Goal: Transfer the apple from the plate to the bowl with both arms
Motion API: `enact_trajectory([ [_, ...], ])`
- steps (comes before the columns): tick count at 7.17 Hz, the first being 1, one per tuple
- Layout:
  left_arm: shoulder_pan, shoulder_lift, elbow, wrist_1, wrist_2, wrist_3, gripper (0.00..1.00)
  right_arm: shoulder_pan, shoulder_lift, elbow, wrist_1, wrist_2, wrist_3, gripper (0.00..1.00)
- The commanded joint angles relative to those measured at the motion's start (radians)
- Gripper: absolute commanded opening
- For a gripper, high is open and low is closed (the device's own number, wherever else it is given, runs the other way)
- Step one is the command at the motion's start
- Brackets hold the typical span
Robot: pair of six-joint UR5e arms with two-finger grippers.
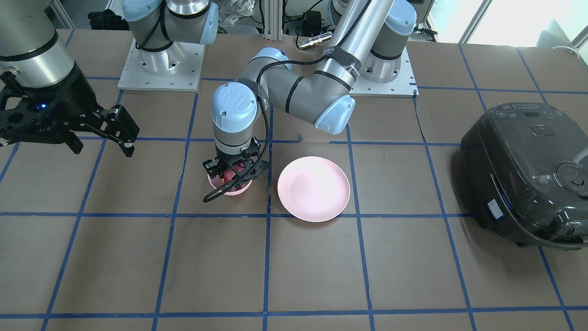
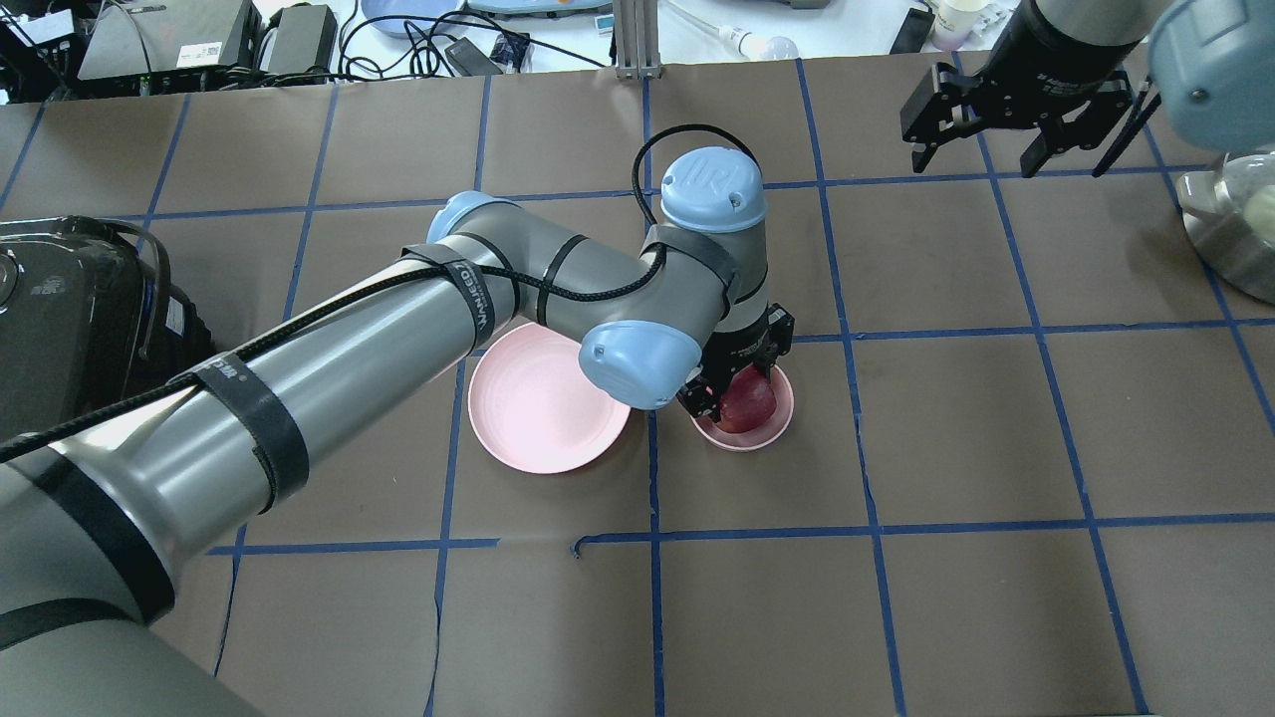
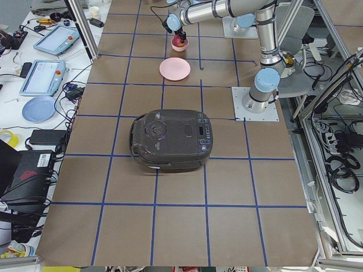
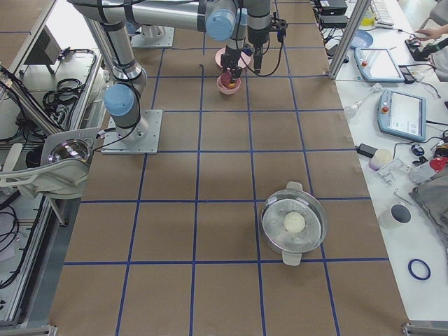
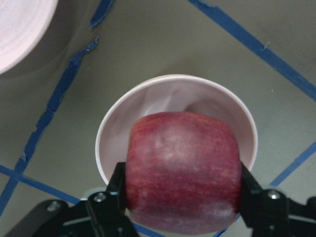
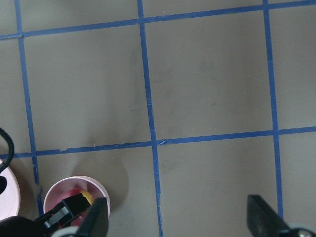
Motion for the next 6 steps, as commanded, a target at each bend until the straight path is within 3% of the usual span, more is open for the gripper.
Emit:
enact_trajectory([
  [1, 0.0, -0.01, -0.006, 0.012, 0.002, 0.007, 0.99, 0.039, -0.002, 0.0, -0.001, -0.006, 0.002, 1.0],
  [4, 0.007, 0.025, 0.003, 0.021, 0.01, 0.116, 1.0, 0.039, -0.002, 0.004, 0.011, -0.026, 0.0, 1.0],
  [6, 0.039, 0.099, 0.018, 0.008, 0.095, 0.283, 1.0, 0.039, 0.0, 0.023, 0.017, -0.1, 0.0, 1.0],
])
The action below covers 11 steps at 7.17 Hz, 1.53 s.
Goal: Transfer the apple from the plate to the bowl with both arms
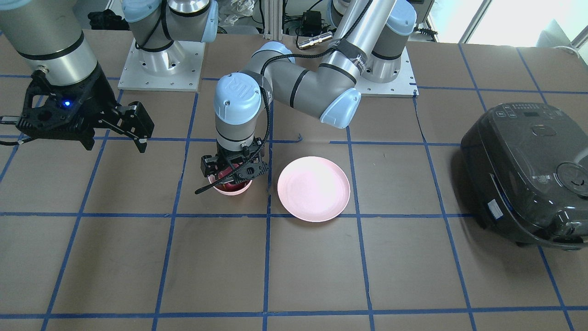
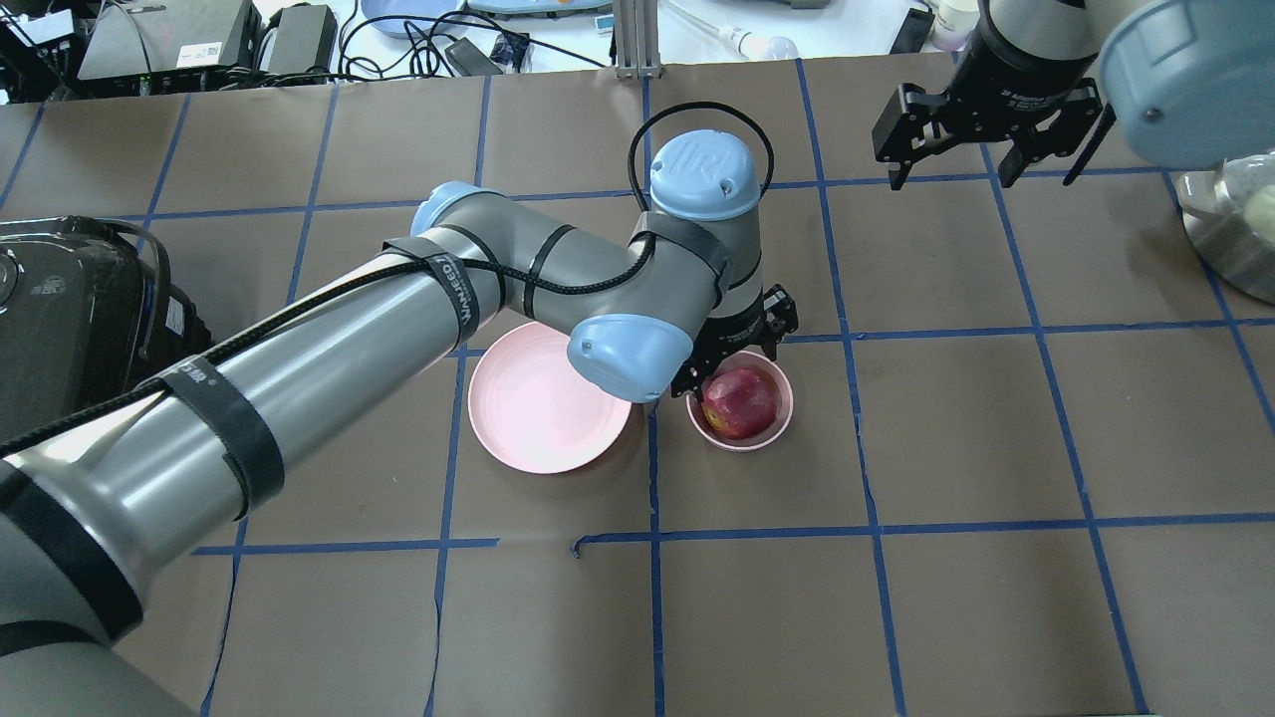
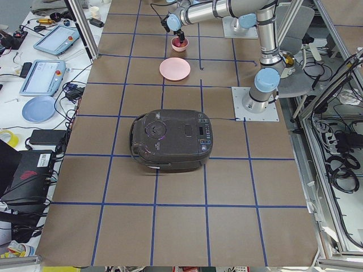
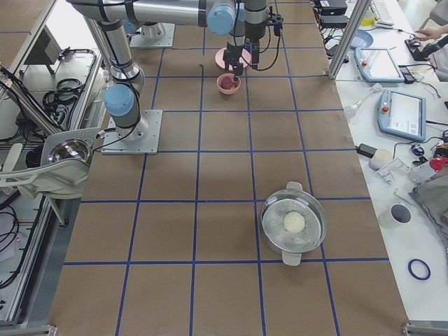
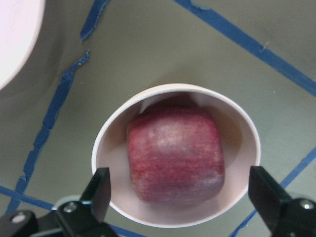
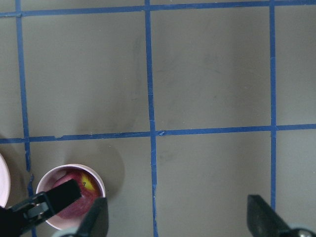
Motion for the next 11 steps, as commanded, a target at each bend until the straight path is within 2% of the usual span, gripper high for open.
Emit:
enact_trajectory([
  [1, 0.021, 0.116, 0.016, -0.065, 0.073, 0.181, 1.0, 0.002, -0.001, 0.008, 0.001, -0.04, -0.001, 1.0],
  [2, 0.029, 0.188, 0.016, -0.139, 0.113, 0.272, 1.0, 0.005, -0.001, 0.004, 0.021, -0.084, -0.001, 1.0],
  [3, 0.052, 0.242, 0.016, -0.194, 0.144, 0.399, 1.0, 0.005, -0.019, -0.001, 0.053, -0.076, -0.003, 1.0],
  [5, 0.146, 0.338, 0.057, -0.285, 0.144, 0.638, 1.0, 0.006, -0.028, 0.0, 0.07, -0.073, -0.003, 1.0],
  [7, 0.213, 0.405, 0.135, -0.442, 0.146, 0.766, 1.0, 0.006, -0.05, -0.001, 0.075, 0.007, -0.003, 1.0],
  [9, 0.26, 0.445, 0.128, -0.469, 0.181, 0.83, 1.0, 0.005, -0.047, -0.001, 0.089, -0.007, -0.012, 1.0],
  [11, 0.367, 0.458, 0.113, -0.483, 0.176, 0.959, 1.0, -0.003, -0.041, 0.006, 0.086, -0.01, -0.016, 1.0],
])
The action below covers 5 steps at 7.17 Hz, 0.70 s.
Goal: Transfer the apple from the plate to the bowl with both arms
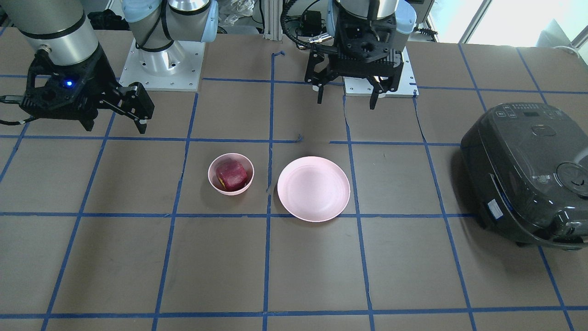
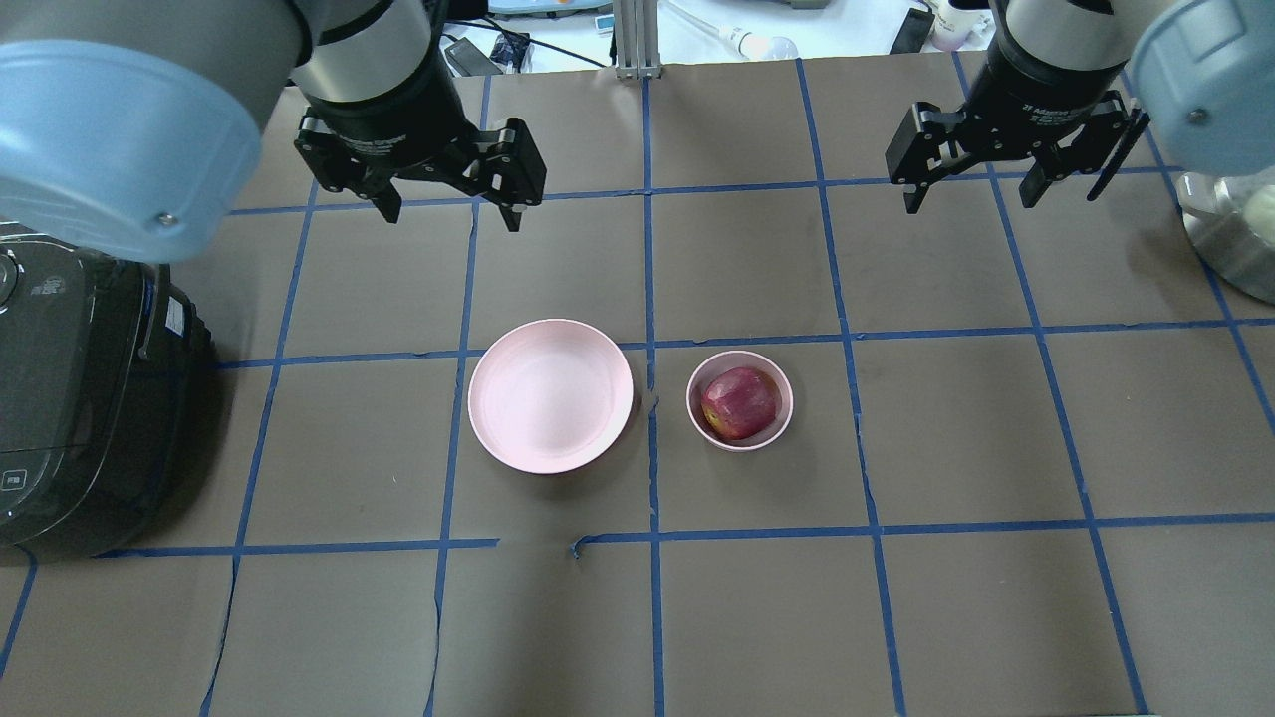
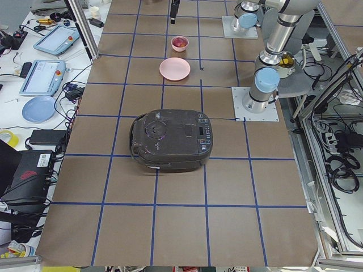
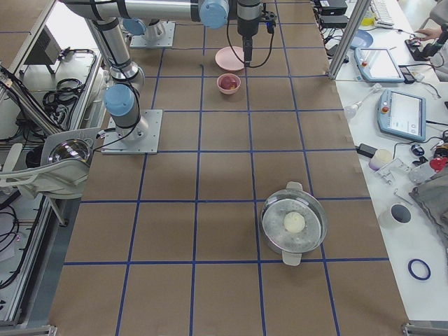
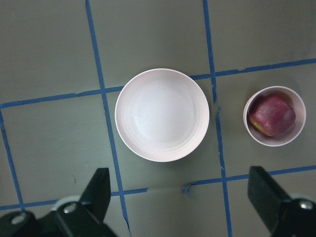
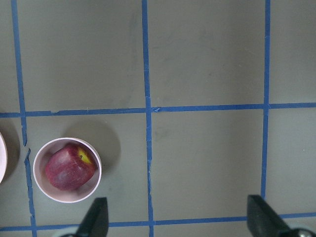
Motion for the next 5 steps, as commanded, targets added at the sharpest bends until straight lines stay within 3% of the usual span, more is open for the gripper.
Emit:
enact_trajectory([
  [1, 0.086, 0.008, -0.018, -0.037, -0.001, 0.107, 1.0, -0.004, 0.0, 0.006, 0.003, -0.034, -0.004, 1.0],
  [2, 0.112, 0.008, -0.041, -0.025, -0.005, 0.139, 1.0, -0.004, -0.001, 0.006, 0.038, -0.079, -0.002, 1.0],
  [5, 0.138, 0.047, -0.087, -0.018, -0.002, 0.117, 1.0, -0.004, -0.038, -0.004, 0.06, -0.03, -0.001, 1.0],
])
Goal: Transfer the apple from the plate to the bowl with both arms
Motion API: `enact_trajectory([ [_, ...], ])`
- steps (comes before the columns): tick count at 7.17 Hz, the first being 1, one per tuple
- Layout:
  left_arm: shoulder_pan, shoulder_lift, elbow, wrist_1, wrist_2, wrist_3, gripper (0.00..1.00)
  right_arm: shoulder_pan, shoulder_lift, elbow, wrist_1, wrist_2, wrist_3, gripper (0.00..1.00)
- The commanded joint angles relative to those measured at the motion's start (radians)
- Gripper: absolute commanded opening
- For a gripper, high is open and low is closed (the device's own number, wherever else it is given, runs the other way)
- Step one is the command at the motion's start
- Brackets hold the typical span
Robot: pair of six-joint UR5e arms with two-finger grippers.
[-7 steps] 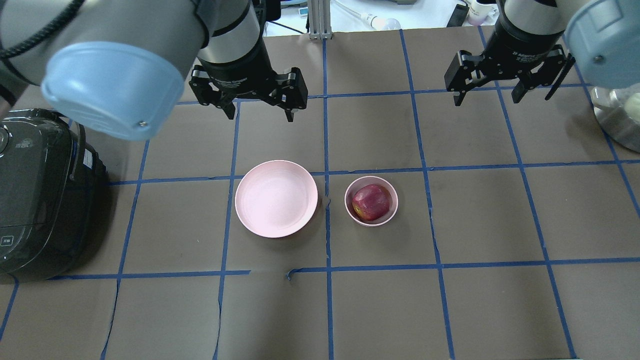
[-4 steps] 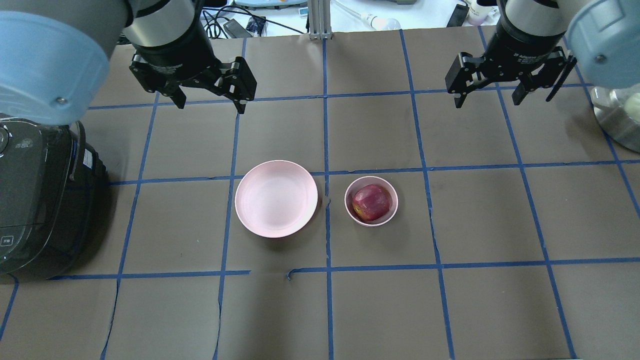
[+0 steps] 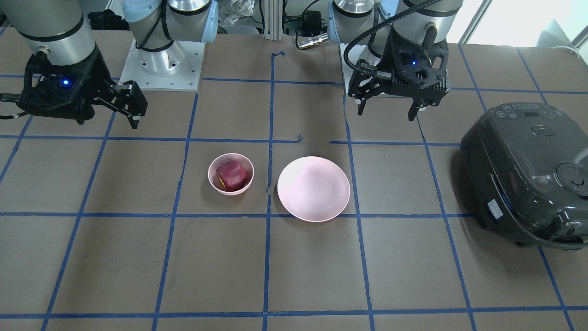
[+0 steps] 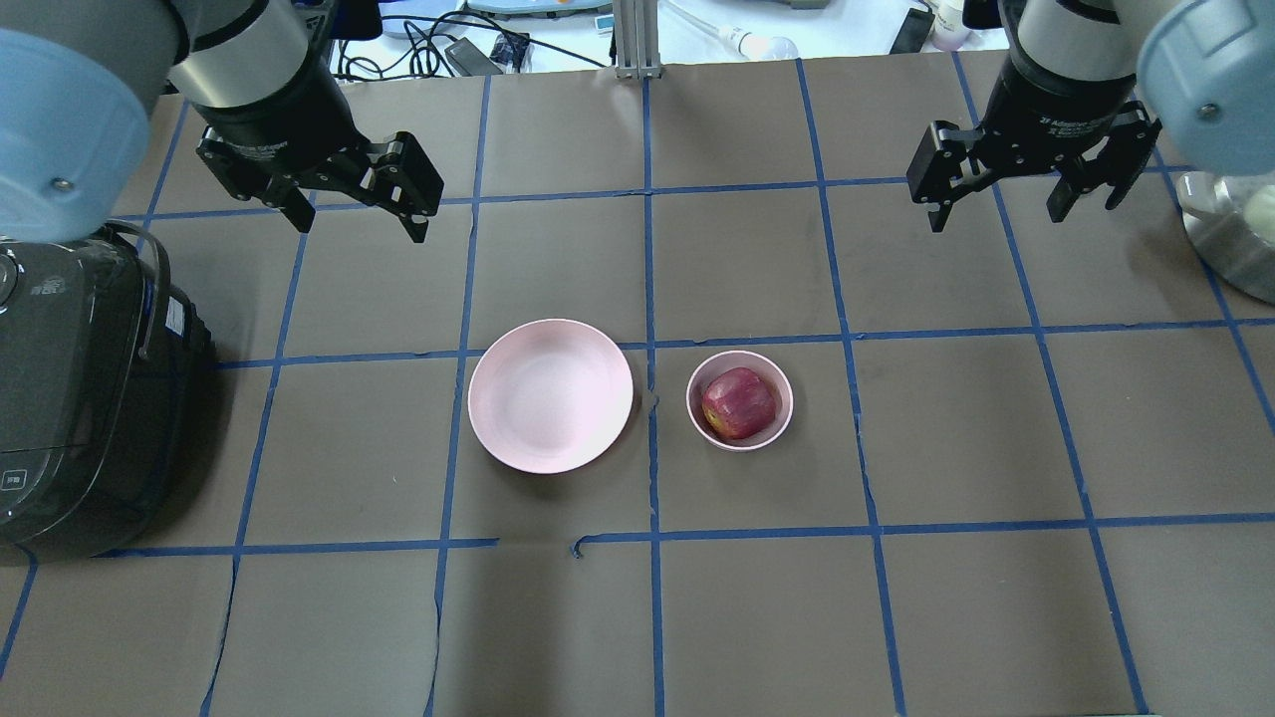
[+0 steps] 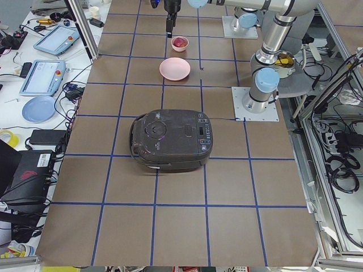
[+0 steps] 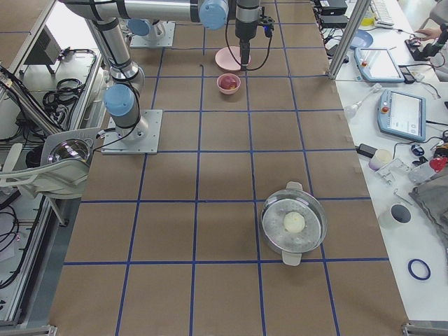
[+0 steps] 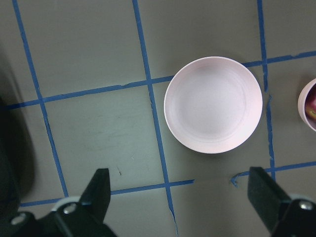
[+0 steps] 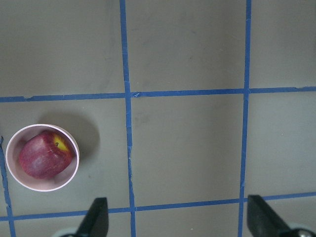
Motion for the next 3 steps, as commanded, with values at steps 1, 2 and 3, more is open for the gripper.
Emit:
enact_trajectory([
  [1, 0.005, 0.045, -0.063, 0.001, 0.005, -0.011, 1.0, 0.0, -0.042, -0.001, 0.015, 0.036, 0.0, 1.0],
  [2, 0.011, 0.056, -0.08, 0.004, 0.005, -0.043, 1.0, -0.002, -0.042, -0.003, 0.017, 0.051, 0.0, 1.0],
  [3, 0.027, 0.053, -0.063, -0.008, 0.004, -0.037, 1.0, 0.0, -0.042, -0.001, 0.017, 0.053, 0.0, 1.0],
])
